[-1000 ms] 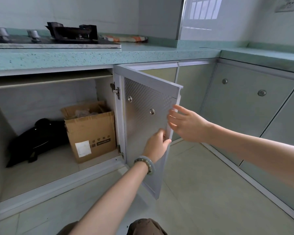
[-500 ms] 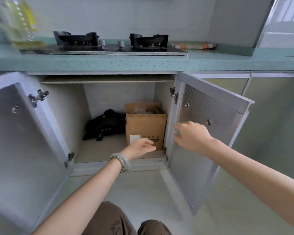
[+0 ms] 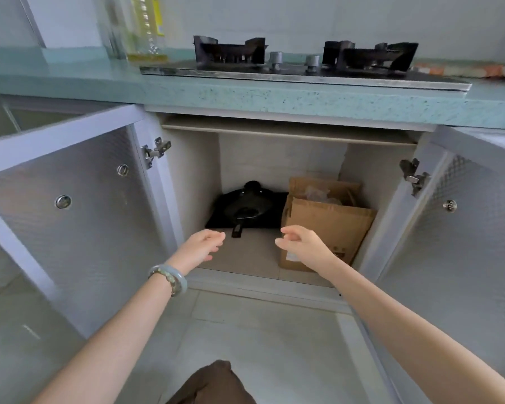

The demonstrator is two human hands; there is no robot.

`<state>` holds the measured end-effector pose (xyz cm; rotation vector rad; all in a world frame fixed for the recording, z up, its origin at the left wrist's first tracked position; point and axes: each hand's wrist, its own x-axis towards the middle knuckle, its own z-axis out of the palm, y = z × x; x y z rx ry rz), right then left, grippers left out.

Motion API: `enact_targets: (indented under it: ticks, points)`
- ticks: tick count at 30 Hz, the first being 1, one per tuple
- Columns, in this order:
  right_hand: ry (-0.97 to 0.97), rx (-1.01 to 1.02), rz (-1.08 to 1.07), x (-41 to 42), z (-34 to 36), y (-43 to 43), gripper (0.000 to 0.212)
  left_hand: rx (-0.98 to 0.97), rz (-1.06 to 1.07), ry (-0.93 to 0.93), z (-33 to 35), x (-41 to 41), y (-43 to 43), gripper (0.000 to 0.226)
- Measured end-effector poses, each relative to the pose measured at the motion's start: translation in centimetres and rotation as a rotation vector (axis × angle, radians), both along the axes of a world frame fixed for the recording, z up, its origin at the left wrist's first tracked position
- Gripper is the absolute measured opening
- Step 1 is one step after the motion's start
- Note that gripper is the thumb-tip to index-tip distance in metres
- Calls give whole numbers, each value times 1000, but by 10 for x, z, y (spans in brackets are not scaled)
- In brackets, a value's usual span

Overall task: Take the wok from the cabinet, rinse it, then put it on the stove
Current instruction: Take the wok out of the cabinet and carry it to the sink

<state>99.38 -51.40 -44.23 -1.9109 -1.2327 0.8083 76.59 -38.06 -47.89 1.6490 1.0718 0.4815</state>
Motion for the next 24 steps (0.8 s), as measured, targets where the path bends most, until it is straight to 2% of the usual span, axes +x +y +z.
enact_targets:
  ticks: [5,7,13,21,23,24]
  points:
    - [164,-32,-104,3,-49,72,42,-195,49,-67,-48,8,77,47]
    - [212,-63,-126,9,-75,103,42,-268,40,-80,-73,18,113,52]
    - [321,-129,-206,23,-139,176,45,-451,39,-103,-136,50,195,55]
    - [520,-145,-313,21,-210,268,53,-481,102,-81,-202,97,275,52]
    - [602,-138,-308,16,-224,285,44,-524,89,-112,-211,114,287,45]
    - [649,-126,-301,13,-228,291,31,-545,76,-130,-213,121,290,40]
